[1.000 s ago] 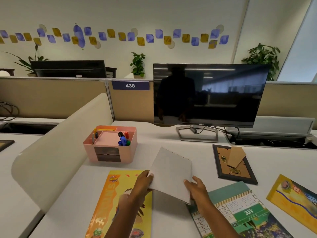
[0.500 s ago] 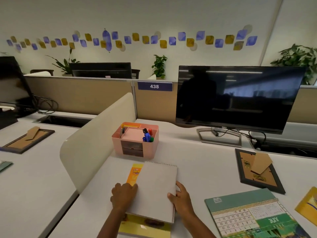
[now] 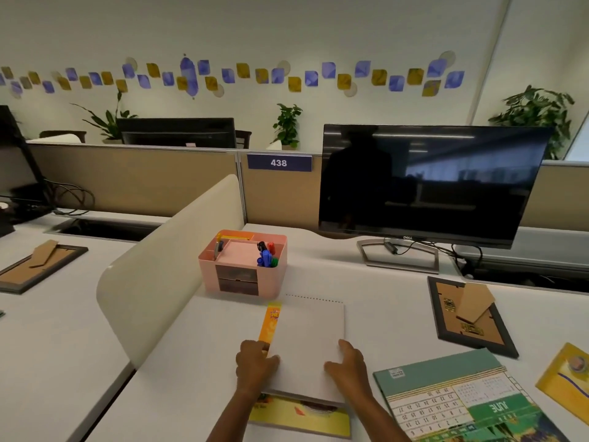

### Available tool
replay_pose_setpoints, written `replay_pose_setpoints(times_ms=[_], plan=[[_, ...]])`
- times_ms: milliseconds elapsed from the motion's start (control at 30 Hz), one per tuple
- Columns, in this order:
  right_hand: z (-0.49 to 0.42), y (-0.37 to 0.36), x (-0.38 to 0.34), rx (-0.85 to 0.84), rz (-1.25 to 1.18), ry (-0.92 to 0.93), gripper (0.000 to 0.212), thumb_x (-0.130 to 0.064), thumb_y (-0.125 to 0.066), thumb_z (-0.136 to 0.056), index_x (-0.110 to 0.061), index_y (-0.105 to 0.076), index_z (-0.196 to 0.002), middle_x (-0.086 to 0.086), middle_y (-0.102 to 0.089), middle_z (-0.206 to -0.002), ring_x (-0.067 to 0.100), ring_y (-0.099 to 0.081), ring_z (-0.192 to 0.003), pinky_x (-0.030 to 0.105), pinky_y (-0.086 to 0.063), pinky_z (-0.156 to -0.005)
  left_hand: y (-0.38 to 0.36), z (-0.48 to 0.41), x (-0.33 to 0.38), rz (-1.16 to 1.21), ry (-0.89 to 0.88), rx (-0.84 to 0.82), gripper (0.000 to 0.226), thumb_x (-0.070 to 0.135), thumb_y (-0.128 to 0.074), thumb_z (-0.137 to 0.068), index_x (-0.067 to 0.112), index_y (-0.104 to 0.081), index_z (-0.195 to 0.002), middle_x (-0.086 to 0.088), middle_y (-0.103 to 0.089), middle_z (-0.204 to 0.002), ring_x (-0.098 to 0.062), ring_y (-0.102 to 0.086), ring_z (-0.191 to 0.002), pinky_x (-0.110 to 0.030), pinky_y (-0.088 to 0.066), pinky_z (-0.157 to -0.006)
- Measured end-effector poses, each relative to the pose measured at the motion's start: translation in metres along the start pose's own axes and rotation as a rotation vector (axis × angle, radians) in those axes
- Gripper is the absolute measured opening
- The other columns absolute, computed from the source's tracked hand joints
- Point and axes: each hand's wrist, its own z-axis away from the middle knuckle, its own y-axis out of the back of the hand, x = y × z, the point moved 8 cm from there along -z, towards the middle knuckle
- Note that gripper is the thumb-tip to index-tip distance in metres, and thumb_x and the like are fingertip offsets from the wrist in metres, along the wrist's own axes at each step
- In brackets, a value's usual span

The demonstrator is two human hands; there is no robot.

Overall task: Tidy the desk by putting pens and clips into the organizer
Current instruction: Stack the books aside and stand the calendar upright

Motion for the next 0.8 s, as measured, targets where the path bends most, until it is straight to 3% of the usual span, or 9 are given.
replay_pose_setpoints(times_ms=[67, 200, 300, 367, 467, 567, 667, 800], plan=[[-0.005, 0.01, 0.005, 0.039, 0.05, 0.011, 0.05, -0.006, -0.054, -0.077, -0.001, -0.044, -0.126, 0.019, -0.045, -0.132, 0.032, -0.044, -0.12, 0.032, -0.041, -0.091, -0.01, -0.001, 0.014, -0.008, -0.052, -0.03, 0.037, 0.019, -0.061, -0.085, 0.009, -0.057, -0.121, -0.011, -0.045, -0.131, -0.024, -0.046, -0.121, -0.025, -0.034, -0.098], [-0.009, 0.03, 0.009, 0.077, 0.172, 0.05, 0.051, -0.002, -0.051, -0.081, -0.003, -0.039, -0.131, 0.015, -0.034, -0.142, 0.028, -0.033, -0.13, 0.027, -0.032, -0.103, -0.03, 0.0, 0.036, -0.046, -0.148, -0.081, 0.04, 0.014, -0.059, -0.086, 0.003, -0.051, -0.124, -0.013, -0.041, -0.133, -0.025, -0.044, -0.122, -0.023, -0.034, -0.096], [-0.01, 0.041, 0.011, 0.085, 0.169, 0.099, 0.055, -0.001, -0.051, -0.084, -0.005, -0.033, -0.135, 0.013, -0.028, -0.146, 0.025, -0.03, -0.134, 0.024, -0.028, -0.106, -0.04, 0.005, 0.048, -0.121, -0.171, -0.061, 0.042, 0.026, -0.053, -0.09, 0.006, -0.046, -0.126, -0.012, -0.039, -0.136, -0.023, -0.041, -0.124, -0.025, -0.035, -0.099], [-0.007, 0.05, 0.011, 0.109, 0.134, 0.139, 0.052, 0.001, -0.052, -0.083, -0.003, -0.037, -0.133, 0.013, -0.033, -0.144, 0.024, -0.035, -0.132, 0.022, -0.028, -0.106, -0.047, 0.013, 0.057, -0.184, -0.168, -0.03, 0.052, 0.033, -0.045, -0.093, 0.005, -0.035, -0.136, -0.017, -0.028, -0.146, -0.026, -0.03, -0.134, -0.029, -0.029, -0.108], [0.001, 0.07, 0.014, 0.191, 0.065, 0.203, 0.044, 0.003, -0.054, -0.084, -0.002, -0.046, -0.127, 0.013, -0.041, -0.139, 0.024, -0.04, -0.129, 0.022, -0.032, -0.104, -0.061, 0.033, 0.085, -0.137, -0.298, 0.026, 0.068, 0.037, -0.036, -0.087, -0.001, -0.025, -0.142, -0.024, -0.013, -0.152, -0.034, -0.011, -0.143, -0.038, -0.016, -0.117], [0.008, 0.097, 0.028, 0.263, 0.024, 0.206, 0.039, 0.003, -0.053, -0.085, -0.003, -0.05, -0.123, 0.015, -0.043, -0.137, 0.024, -0.041, -0.128, 0.026, -0.035, -0.103, -0.09, 0.053, 0.113, -0.194, -0.409, -0.083, 0.073, 0.042, -0.02, -0.082, 0.007, -0.015, -0.146, -0.013, -0.004, -0.156, -0.024, -0.001, -0.145, -0.03, -0.008, -0.117], [0.014, 0.136, 0.051, 0.353, 0.011, 0.174, 0.037, 0.004, -0.052, -0.085, -0.003, -0.053, -0.122, 0.015, -0.046, -0.134, 0.025, -0.043, -0.125, 0.027, -0.035, -0.102, -0.126, 0.068, 0.14, -0.155, -0.508, -0.204, 0.064, 0.04, -0.026, -0.088, 0.01, -0.022, -0.144, -0.009, -0.016, -0.154, -0.021, -0.011, -0.143, -0.028, -0.014, -0.115], [0.025, 0.19, 0.092, 0.461, 0.026, 0.096, 0.034, 0.005, -0.052, -0.085, 0.002, -0.054, -0.118, 0.019, -0.047, -0.13, 0.03, -0.047, -0.12, 0.03, -0.039, -0.097, -0.164, 0.095, 0.179, -0.069, -0.614, -0.32, 0.046, 0.021, -0.044, -0.094, 0.01, -0.034, -0.138, -0.005, -0.033, -0.145, -0.017, -0.031, -0.133, -0.023, -0.024, -0.109]])
